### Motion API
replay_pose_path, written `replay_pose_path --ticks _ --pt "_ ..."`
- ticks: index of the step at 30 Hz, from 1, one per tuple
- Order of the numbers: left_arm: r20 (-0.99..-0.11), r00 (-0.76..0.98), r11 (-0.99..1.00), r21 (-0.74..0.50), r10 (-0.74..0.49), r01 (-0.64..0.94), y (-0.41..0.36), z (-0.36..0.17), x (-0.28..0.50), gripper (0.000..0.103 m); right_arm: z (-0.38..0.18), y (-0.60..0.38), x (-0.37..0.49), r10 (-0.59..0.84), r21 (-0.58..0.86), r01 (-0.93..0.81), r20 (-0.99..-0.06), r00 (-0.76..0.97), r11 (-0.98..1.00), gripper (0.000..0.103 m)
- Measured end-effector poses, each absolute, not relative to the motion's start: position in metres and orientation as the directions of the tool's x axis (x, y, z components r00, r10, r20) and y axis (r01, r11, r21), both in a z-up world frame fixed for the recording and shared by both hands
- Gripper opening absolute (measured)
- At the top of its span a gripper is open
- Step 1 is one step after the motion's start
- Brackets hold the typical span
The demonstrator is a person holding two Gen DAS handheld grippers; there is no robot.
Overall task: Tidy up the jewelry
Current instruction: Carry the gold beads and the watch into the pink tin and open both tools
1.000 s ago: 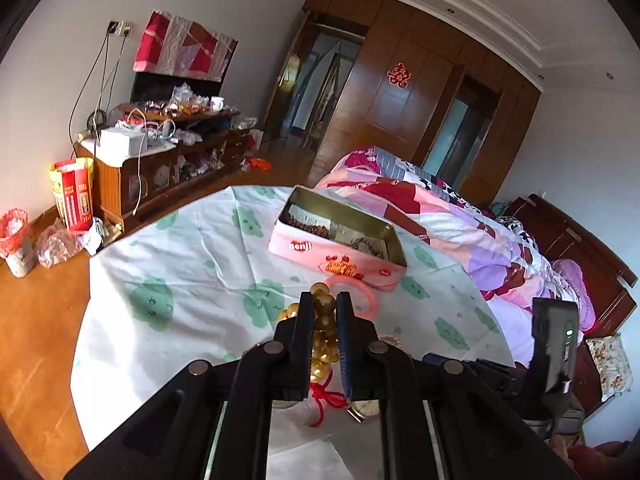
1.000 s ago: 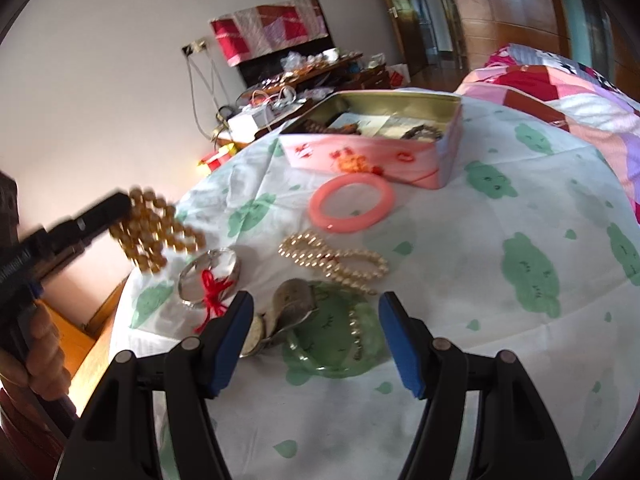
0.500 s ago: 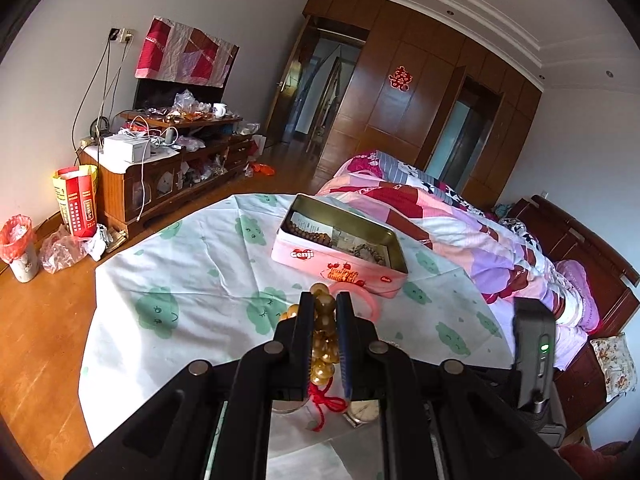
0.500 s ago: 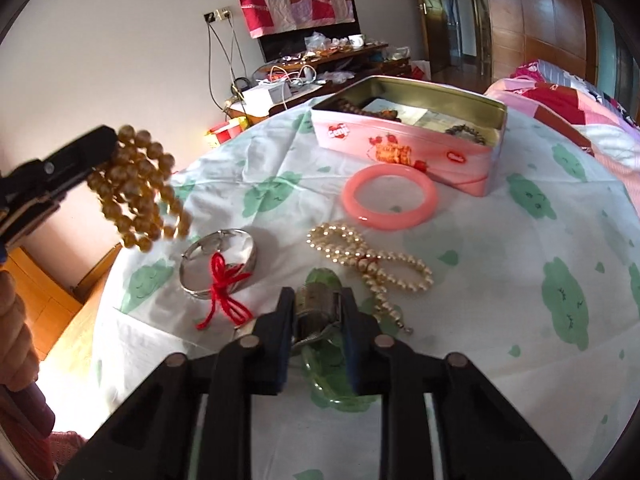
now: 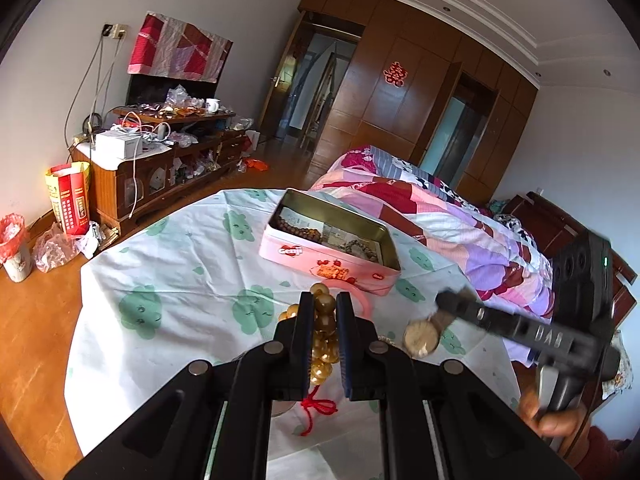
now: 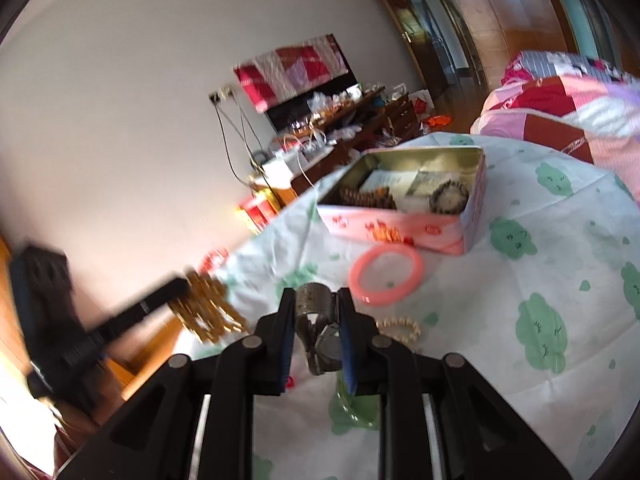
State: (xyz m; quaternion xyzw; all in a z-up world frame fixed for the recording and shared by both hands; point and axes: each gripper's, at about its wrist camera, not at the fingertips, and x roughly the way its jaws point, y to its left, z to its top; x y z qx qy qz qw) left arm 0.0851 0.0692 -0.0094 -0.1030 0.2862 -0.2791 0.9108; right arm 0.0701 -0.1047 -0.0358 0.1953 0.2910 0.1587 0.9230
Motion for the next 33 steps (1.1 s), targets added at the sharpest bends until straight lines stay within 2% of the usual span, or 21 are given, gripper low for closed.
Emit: replay_pose_path --ticks 12,20,24,28,33 --pt "-0.442 0.658 0.793 -0.324 -0.609 0.516 0.025 0.004 0.124 0.010 -0.016 -0.145 0.124 0.353 0.485 -0.114 -0.438 0.826 0.867 0.023" --pt "-0.437 0.658 0.789 -0.293 -0.613 0.540 -0.012 0.009 0.175 0.010 -0.024 -0.178 0.187 0.399 0.601 -0.077 -0.424 0.813 0.795 0.023" --pt "-0.458 0.668 0.806 -0.248 -0.586 0.537 -0.028 0.001 0.206 0.010 -0.039 -0.180 0.222 0.443 0.644 -0.068 -0.442 0.780 0.762 0.023" --pt "-0.494 0.642 0.807 -0.287 -0.587 0.517 -0.038 -0.012 0.244 0.010 -0.062 -0.180 0.253 0.464 0.654 -0.039 -0.491 0.737 0.755 0.023" --pt "-0.540 0.625 0.815 -0.242 -0.564 0.526 -0.056 -0.021 0.276 0.010 -0.069 -0.177 0.273 0.408 0.564 -0.039 -0.545 0.733 0.825 0.023"
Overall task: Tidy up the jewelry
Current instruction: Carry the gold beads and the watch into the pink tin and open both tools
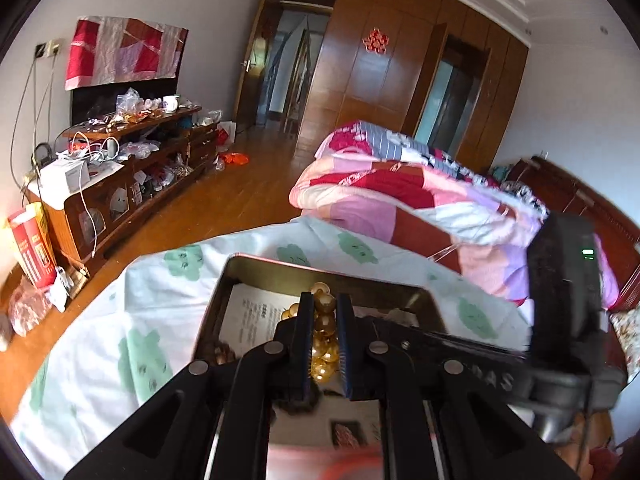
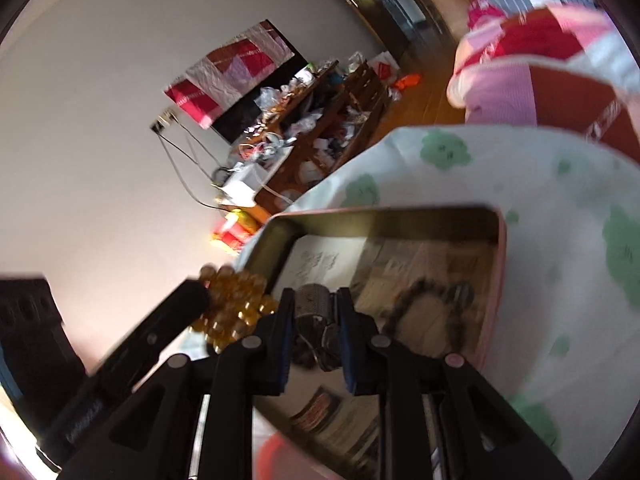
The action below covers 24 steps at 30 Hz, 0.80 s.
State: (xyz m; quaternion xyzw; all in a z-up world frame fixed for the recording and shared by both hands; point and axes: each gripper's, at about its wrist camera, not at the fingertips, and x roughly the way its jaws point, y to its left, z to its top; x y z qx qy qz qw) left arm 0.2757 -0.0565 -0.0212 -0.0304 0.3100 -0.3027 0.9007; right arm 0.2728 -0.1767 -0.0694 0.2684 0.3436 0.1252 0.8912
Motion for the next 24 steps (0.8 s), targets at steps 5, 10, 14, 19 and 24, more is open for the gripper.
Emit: replay_pose_path --ticks 5,10,14,19,24 --pt "-0.590 0.620 0.837 -0.199 -0.518 0.510 -0.069 -0.032 0.294 0.010 -0.069 -0.178 0.276 0.365 0.511 -0.053 -0.534 0.763 0.858 0.026" --pt "-0.678 0.589 0.874 -0.172 -0.439 0.454 -0.077 -0.047 0.310 0.029 -0.060 -0.182 0.264 0.269 0.444 -0.021 -0.505 0.820 0.896 0.073" --pt "-0.657 0.635 0.895 -0.147 -0.406 0.421 -0.073 -0.040 0.303 0.060 -0.043 -0.201 0.238 0.123 0.421 0.069 -0.412 0.903 0.904 0.080" --pt "-0.634 0.669 0.906 -0.130 -0.388 0.402 -0.061 -0.022 0.288 0.063 -0.037 -0.208 0.227 -0.011 0.370 0.169 -0.393 0.920 0.913 0.080" --pt "-0.625 0.695 0.919 -0.099 -0.355 0.381 -0.048 -0.011 0.269 0.063 -0.036 -0.209 0.223 -0.081 0.334 0.223 -0.389 0.918 0.916 0.080"
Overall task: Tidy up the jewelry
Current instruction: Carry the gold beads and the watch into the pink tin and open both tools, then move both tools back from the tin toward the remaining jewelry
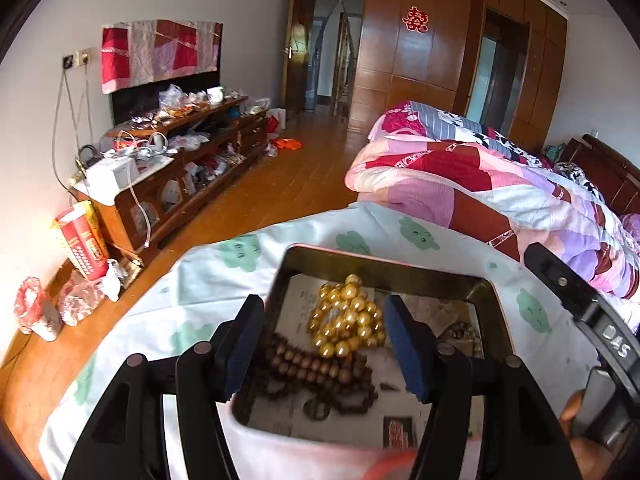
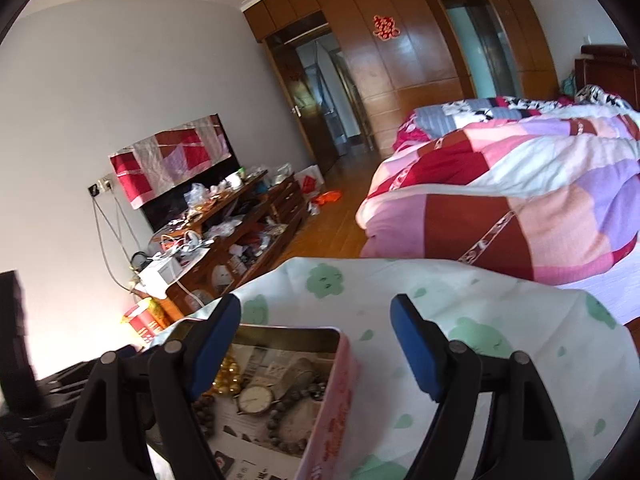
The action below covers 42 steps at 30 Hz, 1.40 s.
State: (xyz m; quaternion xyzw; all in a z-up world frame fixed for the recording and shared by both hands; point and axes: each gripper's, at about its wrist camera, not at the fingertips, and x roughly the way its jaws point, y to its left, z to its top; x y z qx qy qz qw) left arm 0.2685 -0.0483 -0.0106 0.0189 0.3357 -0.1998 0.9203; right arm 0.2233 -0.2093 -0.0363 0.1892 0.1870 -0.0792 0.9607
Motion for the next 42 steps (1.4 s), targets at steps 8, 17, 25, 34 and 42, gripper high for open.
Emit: replay_pose_path --ticks 8,17,25,34,42 --pt "-0.613 0.712 0.928 -0.099 -0.341 0.359 -0.028 -0.009 0.229 0.063 -0.041 -0.201 0.197 -0.091 0.295 0.236 -0.432 0.897 0.926 0.080" --pt "-0.623 0.740 0.957 -0.053 -0.254 0.285 -0.022 -0.019 0.180 0.063 -0.047 -0.194 0.133 -0.125 0.274 0.271 -0.452 0.883 0.923 0.080" --pt "-0.615 0.761 0.969 -0.017 -0.205 0.247 -0.015 -0.026 0.145 0.063 -0.051 -0.181 0.095 -0.138 0.256 0.271 -0.439 0.888 0.928 0.083" --pt "-0.605 0.771 0.973 -0.025 -0.199 0.231 -0.004 -0.032 0.121 0.063 -0.053 -0.166 0.079 -0.152 0.212 0.269 -0.447 0.882 0.940 0.083" --pt "-0.595 0.771 0.969 -0.055 -0.225 0.241 0.018 -0.041 0.099 0.063 -0.054 -0.156 0.070 -0.138 0.192 0.247 -0.451 0.882 0.950 0.083"
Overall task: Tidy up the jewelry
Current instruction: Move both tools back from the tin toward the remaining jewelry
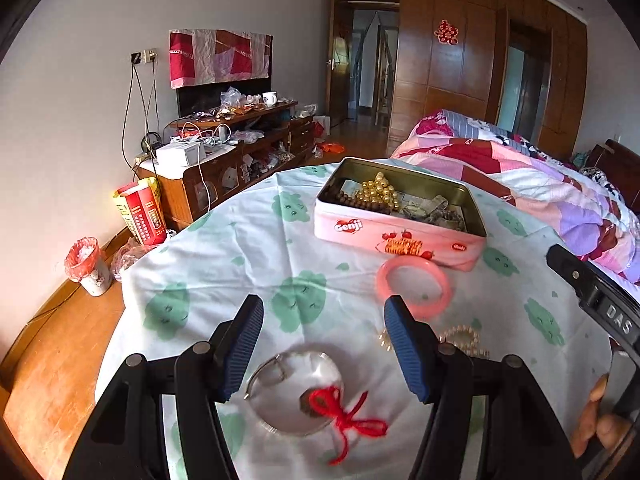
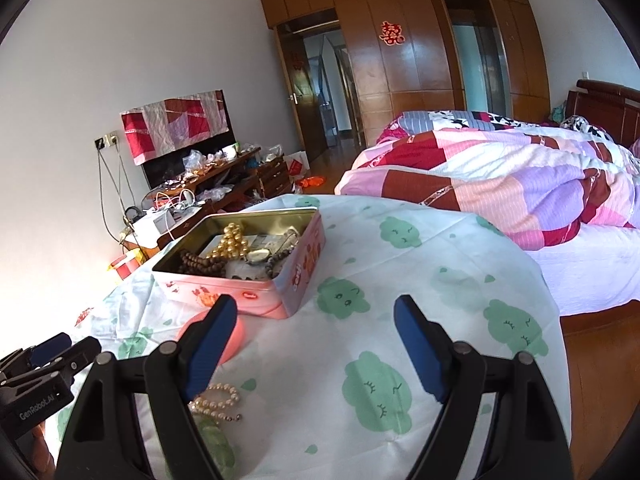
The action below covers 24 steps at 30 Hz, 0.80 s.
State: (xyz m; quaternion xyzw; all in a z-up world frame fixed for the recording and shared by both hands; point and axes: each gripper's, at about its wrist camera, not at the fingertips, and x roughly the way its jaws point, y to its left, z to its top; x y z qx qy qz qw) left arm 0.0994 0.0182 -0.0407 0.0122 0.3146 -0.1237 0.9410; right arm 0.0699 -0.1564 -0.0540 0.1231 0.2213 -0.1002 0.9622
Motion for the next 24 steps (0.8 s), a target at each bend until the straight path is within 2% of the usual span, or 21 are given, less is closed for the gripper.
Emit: replay_pose_path --ticks 14,17,24 --pt "-0.626 0.724 0.945 -0.069 -0.290 0.319 0.052 -0.064 0.073 0.063 -0.057 -0.147 0.058 -0.044 0.213 0.171 -0.497 0.867 0.962 0.083" --pt "-0.639 0.708 0.940 -0.075 -0.300 0.332 0.054 -0.069 0.069 0.063 -0.061 -0.140 0.057 0.003 0.220 0.134 -0.530 0.848 0.966 0.083" --pt "-0.646 0.658 0.913 -0.170 -0.387 0.370 0.057 -0.071 0.065 0.063 -0.078 -0.115 0.056 0.121 0.217 0.022 -0.623 0.773 0.976 0.083"
